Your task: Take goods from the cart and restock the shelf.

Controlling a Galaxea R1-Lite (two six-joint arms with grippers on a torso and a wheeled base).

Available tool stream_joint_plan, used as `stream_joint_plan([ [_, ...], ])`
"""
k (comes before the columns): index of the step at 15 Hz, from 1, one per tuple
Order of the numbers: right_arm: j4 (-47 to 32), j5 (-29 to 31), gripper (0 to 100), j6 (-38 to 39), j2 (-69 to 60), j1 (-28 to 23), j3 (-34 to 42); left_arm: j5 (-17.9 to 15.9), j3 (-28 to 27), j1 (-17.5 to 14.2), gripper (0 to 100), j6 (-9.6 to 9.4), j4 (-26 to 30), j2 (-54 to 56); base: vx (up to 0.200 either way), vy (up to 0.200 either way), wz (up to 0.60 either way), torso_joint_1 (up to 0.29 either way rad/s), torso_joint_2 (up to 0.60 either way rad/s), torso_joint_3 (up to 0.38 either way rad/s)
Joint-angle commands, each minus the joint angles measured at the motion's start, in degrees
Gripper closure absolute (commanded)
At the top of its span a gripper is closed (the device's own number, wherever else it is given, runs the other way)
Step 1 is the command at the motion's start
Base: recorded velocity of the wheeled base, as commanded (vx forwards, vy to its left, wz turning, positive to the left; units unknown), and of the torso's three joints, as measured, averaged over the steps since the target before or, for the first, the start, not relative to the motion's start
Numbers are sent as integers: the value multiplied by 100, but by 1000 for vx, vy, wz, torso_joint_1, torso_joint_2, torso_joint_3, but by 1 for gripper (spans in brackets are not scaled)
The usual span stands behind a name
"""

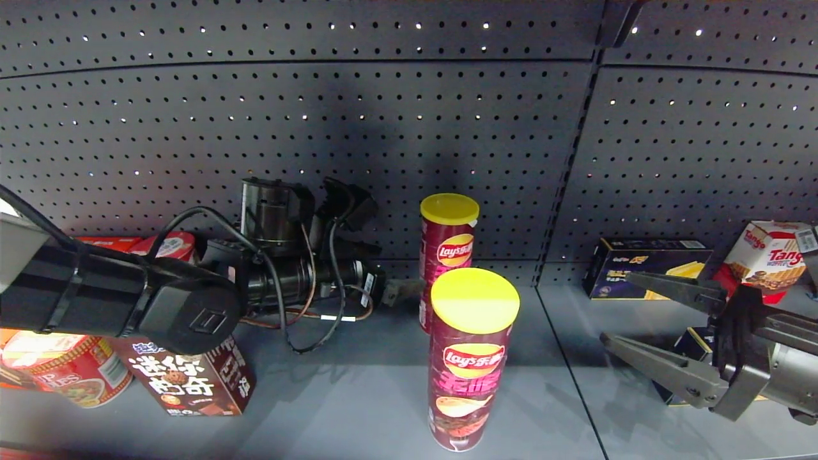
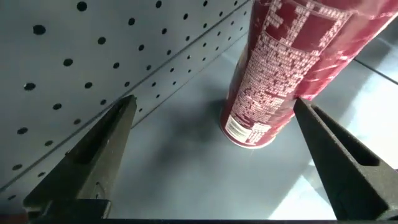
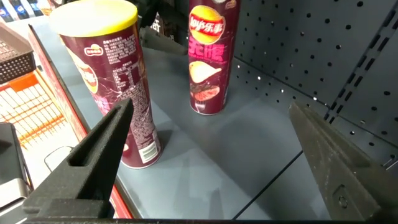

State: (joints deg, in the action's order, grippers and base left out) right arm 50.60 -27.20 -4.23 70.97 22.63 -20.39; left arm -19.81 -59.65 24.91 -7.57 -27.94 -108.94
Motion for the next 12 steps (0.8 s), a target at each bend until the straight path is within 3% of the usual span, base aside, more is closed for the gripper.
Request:
stream_joint_plan([
  [1, 2, -5, 0, 1, 48, -30, -8, 12, -64, -3, 0, 1, 8, -93, 0, 0, 0, 0, 0, 0],
  [7, 2, -5, 0, 1, 57, -39, 9, 74, -161, -12, 0, 1, 8, -225, 0, 0, 0, 0, 0, 0],
  [12, 2, -5, 0, 1, 75, -30, 36, 74, -161, -223, 0, -8, 8, -216, 0, 0, 0, 0, 0, 0],
])
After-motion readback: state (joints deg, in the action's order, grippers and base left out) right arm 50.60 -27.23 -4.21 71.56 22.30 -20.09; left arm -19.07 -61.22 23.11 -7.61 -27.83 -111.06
